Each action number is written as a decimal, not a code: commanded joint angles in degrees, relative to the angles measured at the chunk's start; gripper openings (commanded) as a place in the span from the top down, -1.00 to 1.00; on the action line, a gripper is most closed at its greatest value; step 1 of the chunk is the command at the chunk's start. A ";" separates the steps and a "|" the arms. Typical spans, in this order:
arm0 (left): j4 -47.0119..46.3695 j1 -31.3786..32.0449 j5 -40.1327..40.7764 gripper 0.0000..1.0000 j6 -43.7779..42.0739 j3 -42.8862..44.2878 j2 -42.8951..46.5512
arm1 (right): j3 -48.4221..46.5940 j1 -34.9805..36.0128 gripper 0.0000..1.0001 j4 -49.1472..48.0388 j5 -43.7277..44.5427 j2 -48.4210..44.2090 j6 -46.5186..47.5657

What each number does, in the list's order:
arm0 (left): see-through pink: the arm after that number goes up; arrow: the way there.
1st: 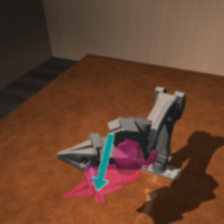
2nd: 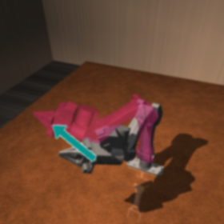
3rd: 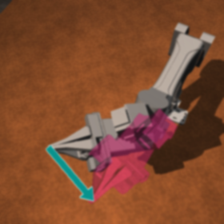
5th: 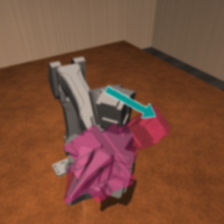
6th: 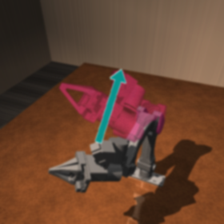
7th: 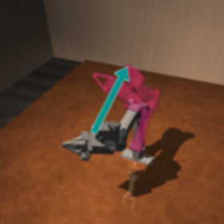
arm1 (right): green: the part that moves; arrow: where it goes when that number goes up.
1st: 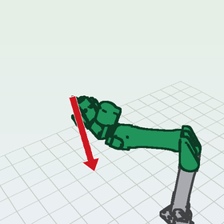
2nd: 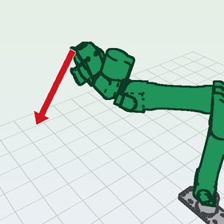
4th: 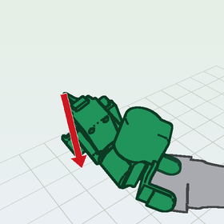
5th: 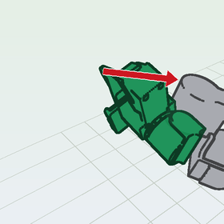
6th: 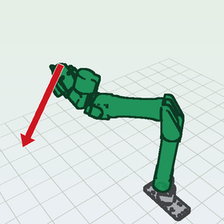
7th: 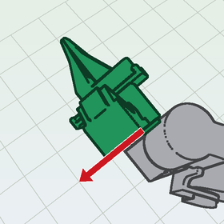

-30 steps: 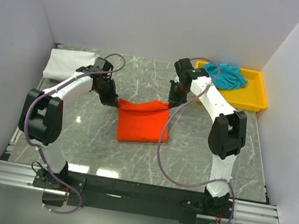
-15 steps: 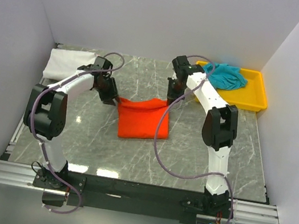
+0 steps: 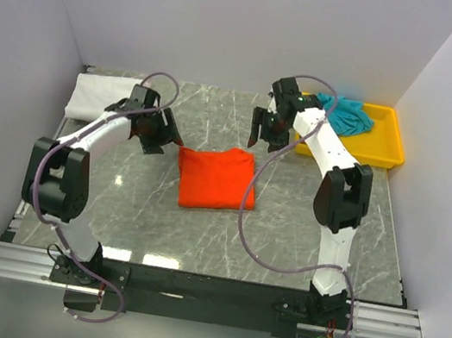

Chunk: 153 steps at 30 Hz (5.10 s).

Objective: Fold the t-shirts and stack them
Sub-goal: Fold the tshirt, then neatly place the folded tshirt to the corner

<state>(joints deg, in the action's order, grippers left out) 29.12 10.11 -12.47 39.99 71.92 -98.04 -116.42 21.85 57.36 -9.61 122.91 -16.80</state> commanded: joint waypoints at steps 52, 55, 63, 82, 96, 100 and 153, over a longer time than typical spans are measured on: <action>-44.86 6.41 -9.07 -0.59 5.36 -33.16 -4.17 | 28.09 10.41 -0.40 -10.52 -12.81 -7.69 -1.48; -44.33 8.25 -9.06 -0.55 5.37 -32.11 -5.32 | 28.44 10.41 -0.40 -10.52 -12.81 -7.25 -1.22; -31.00 9.58 -1.52 0.60 2.21 -25.00 -6.55 | 27.92 10.41 -0.40 -9.91 -12.45 -7.25 -0.78; 7.69 9.58 26.70 0.99 -23.71 11.83 -9.62 | 29.05 8.48 -0.41 -5.33 -7.97 -12.96 1.77; 16.66 7.83 38.13 0.99 -34.36 34.77 -19.56 | 29.85 5.23 -0.41 -4.89 -9.29 -12.52 3.53; 15.44 6.77 37.96 0.99 -37.08 36.80 -18.07 | 30.46 4.44 -0.41 -5.07 -9.64 -12.43 3.70; 18.51 -17.14 1.22 0.99 -35.07 62.03 -14.81 | 35.21 4.17 -0.40 -6.04 -12.10 -12.35 2.65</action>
<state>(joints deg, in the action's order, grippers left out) 51.48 -5.80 -8.10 4.03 131.92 -116.09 -80.97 26.04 51.59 -21.10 112.95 -14.02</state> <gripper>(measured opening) 0.035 0.704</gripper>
